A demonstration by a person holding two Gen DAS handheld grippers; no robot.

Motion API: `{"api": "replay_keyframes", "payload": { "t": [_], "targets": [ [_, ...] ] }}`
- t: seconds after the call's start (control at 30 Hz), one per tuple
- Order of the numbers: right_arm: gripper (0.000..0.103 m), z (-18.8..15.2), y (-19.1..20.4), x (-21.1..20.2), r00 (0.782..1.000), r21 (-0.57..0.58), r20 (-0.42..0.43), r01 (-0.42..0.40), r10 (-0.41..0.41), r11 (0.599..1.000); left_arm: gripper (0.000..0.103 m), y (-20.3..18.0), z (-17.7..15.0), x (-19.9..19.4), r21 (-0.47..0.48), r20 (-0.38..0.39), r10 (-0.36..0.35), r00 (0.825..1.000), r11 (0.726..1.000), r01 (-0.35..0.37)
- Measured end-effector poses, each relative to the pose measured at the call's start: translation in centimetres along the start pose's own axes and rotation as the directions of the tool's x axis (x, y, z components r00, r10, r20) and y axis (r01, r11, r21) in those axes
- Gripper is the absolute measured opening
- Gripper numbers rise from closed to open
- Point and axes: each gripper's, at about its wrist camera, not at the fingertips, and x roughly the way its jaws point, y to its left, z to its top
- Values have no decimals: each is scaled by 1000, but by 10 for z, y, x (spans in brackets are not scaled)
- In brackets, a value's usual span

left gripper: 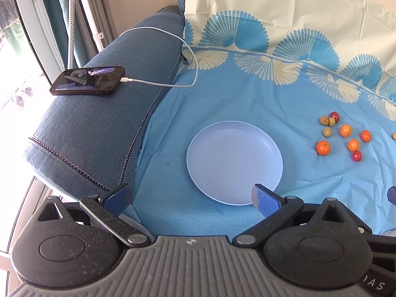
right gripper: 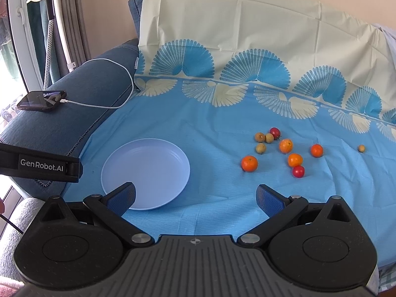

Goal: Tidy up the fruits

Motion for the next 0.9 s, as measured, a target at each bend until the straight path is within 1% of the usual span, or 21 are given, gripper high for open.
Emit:
{"api": "replay_keyframes", "payload": {
  "t": [0.13, 0.23, 0.37, 0.43, 0.5, 0.57, 0.67, 0.9],
  "targets": [
    [103, -1, 0, 0, 1000, 6, 0, -7, 7, 1000, 103, -1, 0, 1, 1, -4, 3, 1000, 1000, -3],
    [103, -2, -1, 0, 1000, 20, 0, -24, 24, 1000, 103, -1, 1, 2, 1, -9, 4, 1000, 1000, -4],
    [103, -1, -3, 0, 998, 61, -7, -67, 67, 996, 103, -2, 1, 2, -1, -16, 4, 1000, 1000, -4],
    [103, -1, -3, 0, 997, 64, -11, -70, 71, 995, 103, -2, 1, 2, -1, -21, 2, 1000, 1000, -2],
    [103, 0, -4, -1, 997, 70, -11, -73, 74, 995, 103, -3, 1, 2, -1, -23, 1, 1000, 1000, -1],
    [103, -1, -4, 0, 999, 55, -4, -52, 52, 997, 103, -4, 2, 2, 0, -26, -2, 1000, 1000, 2],
    [103, -2, -9, 0, 999, 60, 4, -46, 46, 997, 103, -7, 3, 3, 3, -28, -3, 1000, 1000, 3],
    [103, 0, -22, 0, 999, 110, 21, -51, 49, 993, 103, -18, 6, 0, 11, -19, -19, 1000, 1000, 20]
  ]
}}
